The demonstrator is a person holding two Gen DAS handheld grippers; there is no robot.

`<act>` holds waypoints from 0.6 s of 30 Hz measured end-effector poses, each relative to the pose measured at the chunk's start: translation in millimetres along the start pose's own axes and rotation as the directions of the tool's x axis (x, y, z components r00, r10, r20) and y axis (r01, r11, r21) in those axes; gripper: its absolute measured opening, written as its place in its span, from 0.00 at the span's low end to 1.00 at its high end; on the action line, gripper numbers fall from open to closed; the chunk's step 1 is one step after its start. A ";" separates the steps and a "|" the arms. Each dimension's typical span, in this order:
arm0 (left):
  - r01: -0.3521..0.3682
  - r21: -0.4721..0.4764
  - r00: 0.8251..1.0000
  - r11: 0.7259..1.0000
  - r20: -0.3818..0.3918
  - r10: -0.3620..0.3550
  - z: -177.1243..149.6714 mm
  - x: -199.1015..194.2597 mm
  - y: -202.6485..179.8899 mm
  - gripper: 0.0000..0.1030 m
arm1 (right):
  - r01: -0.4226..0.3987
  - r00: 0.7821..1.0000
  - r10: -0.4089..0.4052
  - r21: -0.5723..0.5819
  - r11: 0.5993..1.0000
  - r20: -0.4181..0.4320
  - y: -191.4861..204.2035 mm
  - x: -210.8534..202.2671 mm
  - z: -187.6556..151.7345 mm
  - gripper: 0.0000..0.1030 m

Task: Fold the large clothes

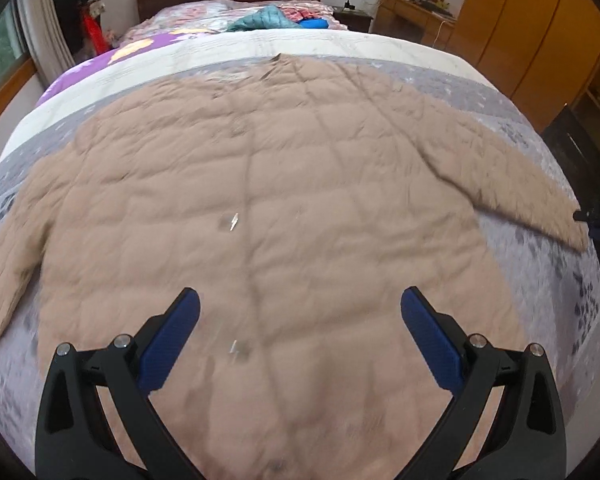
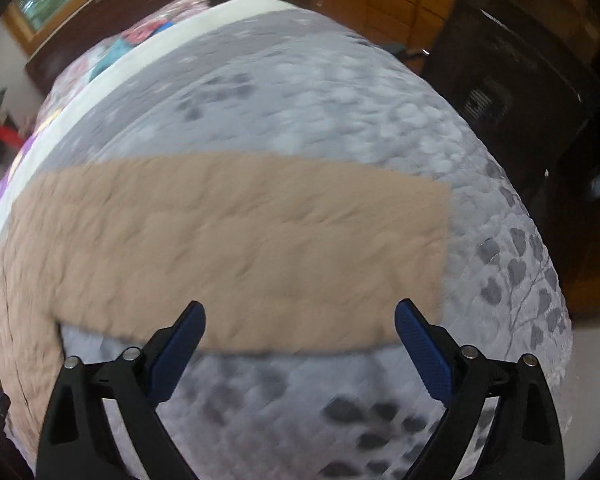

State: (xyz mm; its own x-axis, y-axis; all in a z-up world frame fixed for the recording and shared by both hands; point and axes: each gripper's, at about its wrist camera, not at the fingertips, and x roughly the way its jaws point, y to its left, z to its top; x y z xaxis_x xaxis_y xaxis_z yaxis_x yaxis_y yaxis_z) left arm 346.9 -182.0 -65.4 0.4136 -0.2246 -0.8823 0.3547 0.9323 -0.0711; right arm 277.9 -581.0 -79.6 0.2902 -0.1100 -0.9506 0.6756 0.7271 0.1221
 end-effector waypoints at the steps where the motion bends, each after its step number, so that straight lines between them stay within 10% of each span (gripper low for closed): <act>1: 0.006 -0.008 1.000 1.000 -0.001 -0.006 8.4 6.2 -1.9 0.96 | -0.005 1.000 0.005 0.017 1.000 -0.006 -7.6 3.1 3.8 0.93; 13: 0.041 -0.095 0.997 0.995 -0.064 -0.047 37.9 61.9 6.2 0.85 | -0.075 0.996 0.080 0.102 0.992 -0.050 -50.6 40.6 26.8 0.73; 15: 0.047 -0.100 0.995 0.994 -0.079 -0.055 37.4 68.9 10.4 0.76 | -0.049 0.998 0.051 0.081 0.995 -0.027 -44.8 39.9 26.4 0.60; 18: 0.060 -0.125 0.994 0.990 -0.081 -0.070 35.7 75.9 18.3 0.70 | -0.098 0.995 0.100 0.075 0.992 -0.014 -35.3 33.1 26.8 0.12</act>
State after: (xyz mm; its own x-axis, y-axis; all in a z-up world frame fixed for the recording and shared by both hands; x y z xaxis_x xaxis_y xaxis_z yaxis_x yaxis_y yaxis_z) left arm 414.8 -192.1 -117.0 0.3179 -0.2658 -0.9101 0.2710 0.9453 -0.1814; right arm 281.9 -628.5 -107.8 0.3467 -0.0278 -0.9376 0.6929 0.6813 0.2361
